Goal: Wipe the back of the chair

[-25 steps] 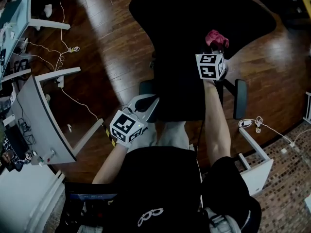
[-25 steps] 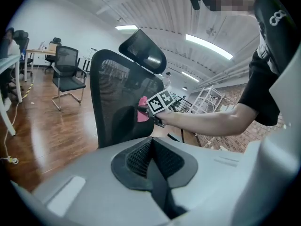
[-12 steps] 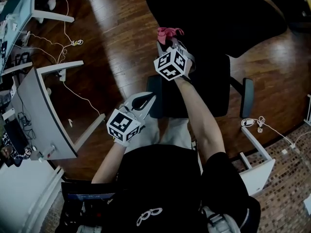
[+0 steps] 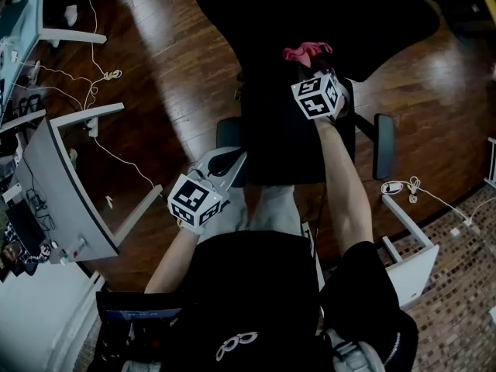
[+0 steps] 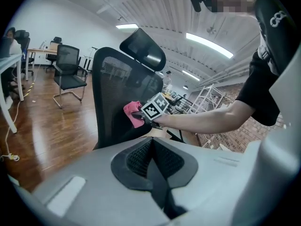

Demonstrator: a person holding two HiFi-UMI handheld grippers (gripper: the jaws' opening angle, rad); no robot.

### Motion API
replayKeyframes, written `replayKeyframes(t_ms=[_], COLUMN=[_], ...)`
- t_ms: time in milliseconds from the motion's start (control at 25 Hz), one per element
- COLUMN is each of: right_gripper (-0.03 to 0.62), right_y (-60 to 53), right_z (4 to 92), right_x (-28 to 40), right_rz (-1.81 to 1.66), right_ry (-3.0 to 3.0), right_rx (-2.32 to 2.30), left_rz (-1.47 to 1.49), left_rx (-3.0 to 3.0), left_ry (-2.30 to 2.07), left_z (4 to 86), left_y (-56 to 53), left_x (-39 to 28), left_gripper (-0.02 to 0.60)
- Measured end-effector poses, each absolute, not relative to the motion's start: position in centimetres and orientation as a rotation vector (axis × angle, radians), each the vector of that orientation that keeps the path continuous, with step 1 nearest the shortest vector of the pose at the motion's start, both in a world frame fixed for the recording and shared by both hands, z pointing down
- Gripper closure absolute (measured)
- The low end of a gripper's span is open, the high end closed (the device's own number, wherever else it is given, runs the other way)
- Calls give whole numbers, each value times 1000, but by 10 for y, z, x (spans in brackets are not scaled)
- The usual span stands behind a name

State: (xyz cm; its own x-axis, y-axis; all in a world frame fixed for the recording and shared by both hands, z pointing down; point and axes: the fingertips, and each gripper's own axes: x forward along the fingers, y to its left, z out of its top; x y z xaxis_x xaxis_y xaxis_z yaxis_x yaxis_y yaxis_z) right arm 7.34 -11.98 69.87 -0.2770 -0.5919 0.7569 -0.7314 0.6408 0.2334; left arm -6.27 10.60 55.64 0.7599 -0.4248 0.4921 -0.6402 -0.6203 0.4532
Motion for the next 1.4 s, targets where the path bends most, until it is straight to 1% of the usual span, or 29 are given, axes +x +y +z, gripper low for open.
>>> replayKeyframes(t_ms=[200,360,560,680,840,1000,1400], right_gripper=[545,545,545,545,545,545,545], right_y=[-128,-133,-127,-119,-115,-106,-68], right_z=[707,714,724,733,745,755,786], right_x=[196,267,326,335,300,236,-3], right_rz=[260,342,431,469,421,374,322], right_ry=[-1854,-1780,-1689,-1653,-1678,-1740,-1947], right_rx=[1181,1271,1382,1402,1324,1233,864], left_rz=[466,467,468,469,461,453,418], left_rx=[2344,2344,2342,2335,2323,2310,2261], left_ry=[-747,-737,-727,-735,-759,-782,-861], left_z=[558,558,559,560,563,566,571], left_y=[111,109,111,113,114,119,123], left_x=[-26,-9,3,0,-9,-25,-91], left_gripper=[594,594,594,594,594,594,594])
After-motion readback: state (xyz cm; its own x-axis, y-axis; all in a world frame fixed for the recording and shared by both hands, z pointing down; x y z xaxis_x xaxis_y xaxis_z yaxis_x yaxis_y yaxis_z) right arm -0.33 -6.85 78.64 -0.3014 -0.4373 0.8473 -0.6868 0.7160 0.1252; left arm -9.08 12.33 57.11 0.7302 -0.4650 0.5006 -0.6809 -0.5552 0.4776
